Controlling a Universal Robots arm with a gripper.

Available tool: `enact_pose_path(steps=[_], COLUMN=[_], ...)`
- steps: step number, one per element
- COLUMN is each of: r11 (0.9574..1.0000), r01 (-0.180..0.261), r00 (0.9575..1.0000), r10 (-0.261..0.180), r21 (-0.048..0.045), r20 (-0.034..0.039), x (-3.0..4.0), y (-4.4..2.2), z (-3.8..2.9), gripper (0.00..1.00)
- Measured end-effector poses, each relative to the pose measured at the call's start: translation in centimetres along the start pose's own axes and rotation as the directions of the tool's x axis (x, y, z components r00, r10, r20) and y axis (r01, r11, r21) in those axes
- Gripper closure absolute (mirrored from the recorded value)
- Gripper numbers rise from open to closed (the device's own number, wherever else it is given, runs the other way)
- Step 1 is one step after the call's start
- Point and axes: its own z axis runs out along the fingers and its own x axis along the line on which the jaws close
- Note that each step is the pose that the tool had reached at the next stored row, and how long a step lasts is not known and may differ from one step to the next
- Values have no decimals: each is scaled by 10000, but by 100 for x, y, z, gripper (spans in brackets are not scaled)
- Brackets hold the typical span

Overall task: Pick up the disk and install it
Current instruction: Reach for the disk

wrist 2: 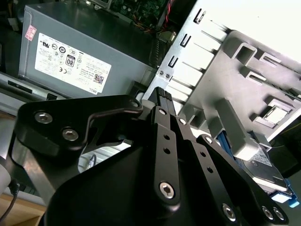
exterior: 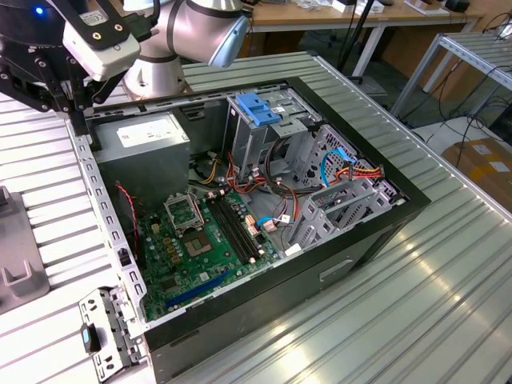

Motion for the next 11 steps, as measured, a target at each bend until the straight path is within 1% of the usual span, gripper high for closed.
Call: enact_pose_path(steps=[11], r11=[10000], r01=[0], r00=[10000], r10=[0], r21=[0], r20=[0], x=[20], y=[-1], z=[0], gripper=[90])
